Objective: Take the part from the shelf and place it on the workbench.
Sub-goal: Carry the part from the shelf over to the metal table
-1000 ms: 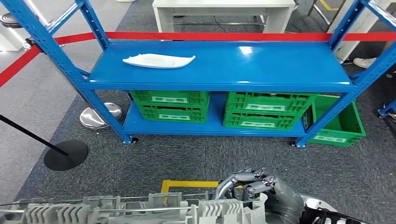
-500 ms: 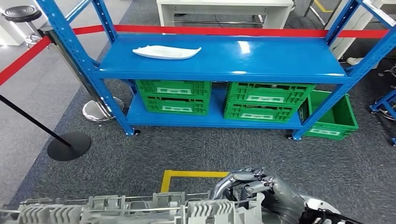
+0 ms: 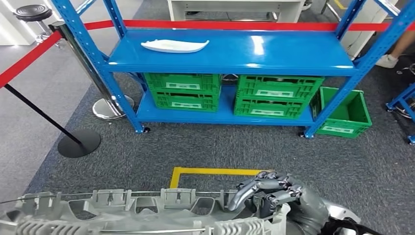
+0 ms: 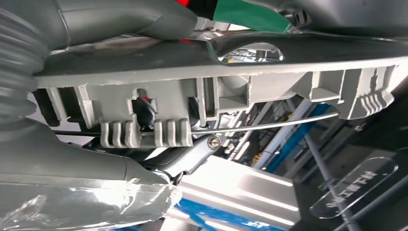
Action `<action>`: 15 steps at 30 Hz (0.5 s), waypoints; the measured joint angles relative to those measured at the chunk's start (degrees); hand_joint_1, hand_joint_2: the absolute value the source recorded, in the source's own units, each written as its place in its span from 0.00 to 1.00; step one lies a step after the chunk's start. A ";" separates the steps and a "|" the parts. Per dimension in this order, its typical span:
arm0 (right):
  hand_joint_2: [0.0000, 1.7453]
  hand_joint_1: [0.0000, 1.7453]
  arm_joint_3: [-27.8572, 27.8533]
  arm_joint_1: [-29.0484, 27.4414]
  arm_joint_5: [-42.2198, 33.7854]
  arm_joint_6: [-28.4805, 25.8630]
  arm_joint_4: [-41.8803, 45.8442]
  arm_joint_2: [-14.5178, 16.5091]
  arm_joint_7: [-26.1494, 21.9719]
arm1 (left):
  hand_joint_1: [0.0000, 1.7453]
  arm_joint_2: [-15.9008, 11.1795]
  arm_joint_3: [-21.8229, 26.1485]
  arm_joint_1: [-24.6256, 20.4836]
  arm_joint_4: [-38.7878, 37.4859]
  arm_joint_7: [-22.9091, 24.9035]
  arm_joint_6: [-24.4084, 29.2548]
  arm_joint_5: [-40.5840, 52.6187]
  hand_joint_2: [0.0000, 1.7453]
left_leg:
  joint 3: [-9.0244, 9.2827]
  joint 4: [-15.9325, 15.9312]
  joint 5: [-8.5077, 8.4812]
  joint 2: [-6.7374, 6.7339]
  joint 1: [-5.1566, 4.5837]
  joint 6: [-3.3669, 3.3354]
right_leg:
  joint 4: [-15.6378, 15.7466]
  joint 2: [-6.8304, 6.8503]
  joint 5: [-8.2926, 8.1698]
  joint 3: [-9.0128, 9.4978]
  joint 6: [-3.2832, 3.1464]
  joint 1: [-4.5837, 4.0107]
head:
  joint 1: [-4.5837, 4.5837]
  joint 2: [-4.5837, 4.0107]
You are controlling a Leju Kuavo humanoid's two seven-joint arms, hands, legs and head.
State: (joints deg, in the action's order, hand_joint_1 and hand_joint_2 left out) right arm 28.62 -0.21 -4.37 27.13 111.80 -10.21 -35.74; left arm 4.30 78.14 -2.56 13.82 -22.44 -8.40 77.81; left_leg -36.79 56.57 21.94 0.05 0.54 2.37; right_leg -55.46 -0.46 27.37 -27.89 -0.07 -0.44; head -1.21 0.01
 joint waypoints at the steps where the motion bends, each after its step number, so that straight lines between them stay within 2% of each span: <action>1: 1.00 1.00 -0.01 0.33 0.05 0.15 -0.01 0.00 -0.02 | 0.00 0.05 0.00 0.01 -0.01 -0.03 0.03 0.07 1.00 | -1.09 2.65 2.62 0.00 0.03 0.18 | 0.02 -0.01 -0.64 -0.52 -0.33 0.04 | -0.14 -0.01; 3: 1.00 1.00 -0.05 0.86 0.02 0.55 -0.04 0.00 -0.07 | 0.00 0.02 0.00 -0.10 -0.01 -0.14 0.17 0.14 1.00 | -3.78 10.54 7.88 0.00 0.01 0.45 | -0.06 -0.21 -1.73 -1.73 -0.51 -0.06 | -0.32 -0.01; 4: 1.00 1.00 -0.07 1.05 -0.08 0.81 -0.10 0.00 -0.10 | 0.00 -0.03 0.00 -0.16 -0.01 -0.20 0.27 0.15 1.00 | -4.60 13.85 8.96 0.00 -0.01 0.52 | -0.11 -0.42 -2.22 -2.38 -0.44 -0.10 | -0.32 -0.01; 5: 1.00 1.00 -0.09 1.22 -0.25 1.13 -0.19 0.00 -0.15 | 0.00 -0.08 0.00 -0.19 -0.01 -0.26 0.37 0.14 1.00 | -4.57 15.48 8.86 0.01 -0.02 0.52 | -0.17 -0.67 -2.66 -2.99 -0.37 -0.14 | -0.31 -0.01; 6: 1.00 1.00 -0.10 1.39 -0.47 1.48 -0.28 0.00 -0.19 | 0.00 -0.11 0.00 -0.20 -0.01 -0.30 0.49 0.14 1.00 | -3.31 14.71 7.81 0.04 -0.02 0.45 | -0.22 -0.99 -3.07 -3.53 -0.27 -0.15 | -0.31 -0.01; 7: 1.00 1.00 -0.13 1.62 -0.71 1.82 -0.37 0.00 -0.23 | 0.00 -0.16 0.00 -0.20 -0.01 -0.34 0.60 0.14 1.00 | -0.90 11.74 6.36 0.27 -0.01 0.30 | -0.28 -1.39 -3.42 -3.96 -0.12 -0.14 | -0.32 -0.01; 9: 1.00 1.00 -0.19 2.22 -1.21 2.47 -0.50 0.00 -0.29 | 0.00 -0.35 0.00 -0.26 -0.01 -0.41 0.86 0.13 1.00 | 5.09 3.23 4.57 2.10 0.10 -0.16 | -0.55 -2.21 -3.97 -4.66 0.29 -0.18 | -0.30 -0.01; 10: 1.00 1.00 -0.22 2.49 -1.50 2.78 -0.57 0.00 -0.34 | 0.00 -0.46 0.00 -0.31 -0.01 -0.46 0.99 0.08 1.00 | 7.08 0.24 4.41 2.95 0.13 -0.40 | -0.73 -2.62 -4.22 -4.95 0.56 -0.22 | -0.30 -0.01; 11: 1.00 1.00 -0.26 2.67 -1.81 3.03 -0.62 0.00 -0.42 | 0.00 -0.55 0.00 -0.38 -0.01 -0.52 1.10 0.02 1.00 | 8.08 -1.33 4.55 3.48 0.12 -0.64 | -0.88 -3.00 -4.46 -5.21 0.86 -0.23 | -0.29 -0.01; 12: 1.00 1.00 -0.34 2.76 -2.11 3.22 -0.67 0.00 -0.52 | 0.00 -0.60 0.00 -0.43 -0.01 -0.59 1.19 0.01 1.00 | 8.22 -1.72 4.63 3.30 0.08 -0.89 | -0.97 -3.43 -4.73 -5.46 1.19 -0.25 | -0.27 0.00; 14: 1.00 1.00 -0.75 2.59 -2.54 3.47 -0.71 -0.01 -0.80 | 0.00 -0.54 -0.02 -0.55 -0.01 -0.68 1.32 0.24 1.00 | 7.96 -1.77 4.37 2.15 0.18 -1.54 | -1.42 -3.74 -4.69 -6.09 1.79 -0.15 | -0.28 0.00; 15: 1.00 1.00 -1.09 2.48 -2.68 3.56 -0.72 -0.03 -1.04 | 0.00 -0.49 -0.05 -0.63 -0.01 -0.69 1.39 0.47 1.00 | 7.80 -1.84 4.15 1.55 0.27 -1.88 | -2.81 -3.21 -3.71 -6.87 2.12 -0.11 | -0.06 -0.01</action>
State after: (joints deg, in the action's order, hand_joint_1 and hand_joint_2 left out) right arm 27.53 2.27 -7.05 30.70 111.08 -10.24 -36.78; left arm 3.81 78.09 -3.19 13.81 -23.12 -7.02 78.28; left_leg -28.99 54.74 26.10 1.60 0.81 0.48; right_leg -58.26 -3.67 23.67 -34.77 2.04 -0.56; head -1.28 0.01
